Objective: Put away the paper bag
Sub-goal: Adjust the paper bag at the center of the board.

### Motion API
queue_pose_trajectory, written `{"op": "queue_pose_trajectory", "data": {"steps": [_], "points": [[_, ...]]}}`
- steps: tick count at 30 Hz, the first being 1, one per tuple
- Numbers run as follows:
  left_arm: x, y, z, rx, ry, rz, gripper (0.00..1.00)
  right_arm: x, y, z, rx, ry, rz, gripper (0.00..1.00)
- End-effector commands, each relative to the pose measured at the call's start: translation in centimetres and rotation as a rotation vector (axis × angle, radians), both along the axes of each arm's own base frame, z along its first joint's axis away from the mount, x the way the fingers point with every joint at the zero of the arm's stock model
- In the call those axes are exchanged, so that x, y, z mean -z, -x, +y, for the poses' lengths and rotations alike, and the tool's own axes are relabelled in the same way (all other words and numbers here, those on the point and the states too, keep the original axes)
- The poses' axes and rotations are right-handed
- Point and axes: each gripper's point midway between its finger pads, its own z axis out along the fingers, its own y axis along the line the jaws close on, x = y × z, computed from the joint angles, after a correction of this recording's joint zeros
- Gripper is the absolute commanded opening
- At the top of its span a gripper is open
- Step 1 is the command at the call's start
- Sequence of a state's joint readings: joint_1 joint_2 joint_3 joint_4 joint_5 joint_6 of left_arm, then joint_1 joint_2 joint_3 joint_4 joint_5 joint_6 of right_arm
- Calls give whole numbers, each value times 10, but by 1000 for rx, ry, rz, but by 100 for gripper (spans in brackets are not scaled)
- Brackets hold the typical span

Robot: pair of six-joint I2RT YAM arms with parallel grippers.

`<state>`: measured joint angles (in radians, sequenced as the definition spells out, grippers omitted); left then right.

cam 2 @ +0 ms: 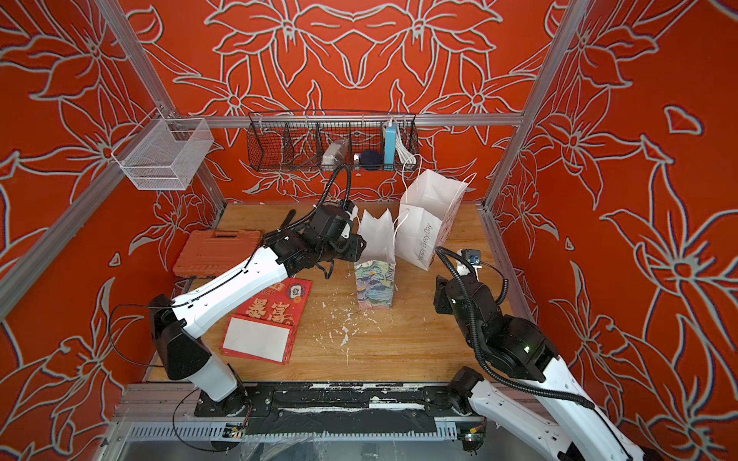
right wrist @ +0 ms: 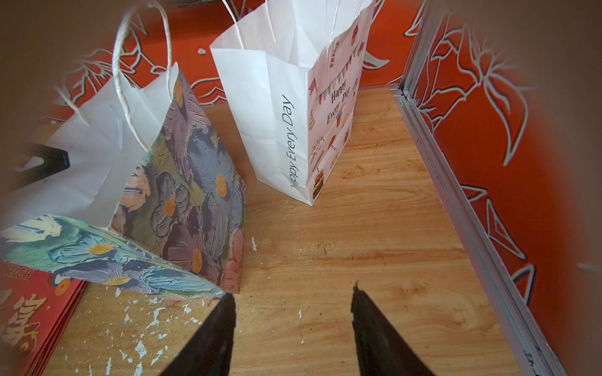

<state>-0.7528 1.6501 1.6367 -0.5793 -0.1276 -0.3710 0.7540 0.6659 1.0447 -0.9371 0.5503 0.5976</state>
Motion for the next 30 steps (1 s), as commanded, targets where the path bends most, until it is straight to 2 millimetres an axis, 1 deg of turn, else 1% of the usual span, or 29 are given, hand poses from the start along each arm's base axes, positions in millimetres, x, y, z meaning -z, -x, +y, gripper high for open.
{"op": "queue_pose_trajectory", "data": {"steps": [1, 4, 6, 8, 12, 16, 18, 21, 24, 26, 27, 30], "points": [[-7, -10, 1, -23, -24, -47, 35, 4, 1, -7, 40, 13, -1, 58], [-4, -12, 0, -26, -35, -48, 23, 4, 0, -7, 35, 21, -1, 59], [-3, -13, -1, -22, -39, -51, 13, 3, 1, -6, 25, 27, -2, 59], [-3, -13, -1, -8, -51, -60, 0, 2, 2, -5, 5, 31, -6, 59], [-2, -9, -3, 59, -89, -79, 0, -2, 8, 2, -95, 35, -40, 59], [-5, 12, -15, 268, -92, -88, 0, -2, 18, 17, -251, 48, -77, 60], [-8, 24, -15, 381, -70, -76, 0, 2, 23, 23, -313, 56, -75, 60], [-12, 43, -10, 539, -38, -52, 0, 9, 29, 35, -400, 55, -56, 61], [-12, 63, 0, 695, -26, -59, 0, 15, 36, 57, -514, 1, -62, 63], [-15, 76, 10, 792, 42, -20, 0, 17, 42, 75, -608, -53, -75, 63], [-18, 80, 13, 817, 74, 0, 0, 18, 44, 81, -635, -70, -78, 63], [-26, 98, 19, 920, 128, 20, 0, 26, 46, 91, -687, -81, -67, 63]]}}
